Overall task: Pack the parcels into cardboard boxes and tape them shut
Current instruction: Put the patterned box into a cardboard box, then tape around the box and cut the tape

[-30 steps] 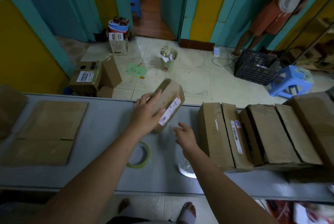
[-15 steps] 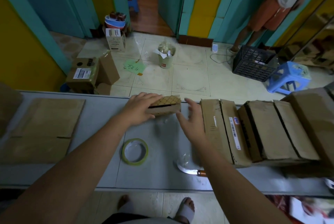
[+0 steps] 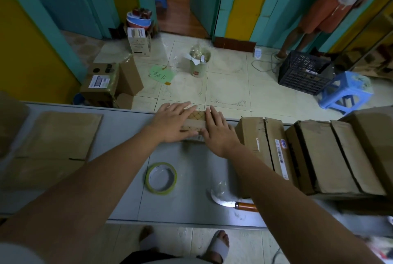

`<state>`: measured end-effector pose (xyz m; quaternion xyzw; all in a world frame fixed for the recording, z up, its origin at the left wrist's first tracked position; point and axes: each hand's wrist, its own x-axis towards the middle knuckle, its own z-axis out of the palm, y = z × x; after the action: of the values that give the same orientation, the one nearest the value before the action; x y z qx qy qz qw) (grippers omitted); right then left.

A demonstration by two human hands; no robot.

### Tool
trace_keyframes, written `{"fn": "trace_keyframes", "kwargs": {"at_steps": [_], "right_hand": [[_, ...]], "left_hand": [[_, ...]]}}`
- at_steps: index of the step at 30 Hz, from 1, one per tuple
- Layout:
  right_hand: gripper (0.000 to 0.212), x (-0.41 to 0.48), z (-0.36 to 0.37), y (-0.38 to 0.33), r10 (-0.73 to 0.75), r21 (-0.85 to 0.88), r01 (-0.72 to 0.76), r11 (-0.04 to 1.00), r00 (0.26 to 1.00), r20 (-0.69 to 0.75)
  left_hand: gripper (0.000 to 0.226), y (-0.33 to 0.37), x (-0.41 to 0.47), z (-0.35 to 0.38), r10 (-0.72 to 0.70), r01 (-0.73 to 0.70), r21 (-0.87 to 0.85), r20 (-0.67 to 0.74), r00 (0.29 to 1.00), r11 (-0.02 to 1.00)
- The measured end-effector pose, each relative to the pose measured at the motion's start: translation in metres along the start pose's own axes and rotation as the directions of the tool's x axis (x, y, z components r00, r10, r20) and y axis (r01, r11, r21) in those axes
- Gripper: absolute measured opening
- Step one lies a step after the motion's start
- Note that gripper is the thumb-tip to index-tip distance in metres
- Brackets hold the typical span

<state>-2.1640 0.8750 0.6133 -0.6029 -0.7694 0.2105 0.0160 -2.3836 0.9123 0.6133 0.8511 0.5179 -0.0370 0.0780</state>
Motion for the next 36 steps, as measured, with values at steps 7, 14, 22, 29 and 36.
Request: {"fn": "trace_keyframes", "kwargs": {"at_steps": [7, 14, 22, 29, 36], "right_hand": [[0.074, 0.011, 0.002, -0.002, 0.054, -0.055, -0.052, 0.997, 0.998, 0.036], [0.089, 0.005, -0.008, 0.016, -0.15, 0.148, 0.158, 0.976, 0.987, -0.064], [0.078, -0.015, 0.018, 0.004, -0.145, 0.159, 0.221, 0.962, 0.91, -0.388], [0.023, -0.064, 0.045, 0.019, -0.063, 0.086, 0.084, 0.993, 0.974, -0.217], [0.05, -0.075, 0.066, 0.024, -0.017, 0.085, 0.036, 0.996, 0.977, -0.212]], "left_hand": [[0.117, -0.002, 0.013, 0.009, -0.034, 0.035, 0.032, -0.026, 0.999, 0.999], [0.1, -0.025, -0.004, -0.001, 0.028, -0.023, -0.204, 0.022, 0.999, 0.979], [0.082, -0.012, -0.05, 0.008, -0.057, -0.03, -0.33, -0.251, 0.966, 0.944], [0.092, 0.013, -0.075, 0.056, 0.06, -0.095, -0.447, -0.092, 0.994, 0.89], [0.084, 0.013, -0.097, 0.059, -0.029, 0.008, -0.565, -0.028, 0.999, 0.825]]}}
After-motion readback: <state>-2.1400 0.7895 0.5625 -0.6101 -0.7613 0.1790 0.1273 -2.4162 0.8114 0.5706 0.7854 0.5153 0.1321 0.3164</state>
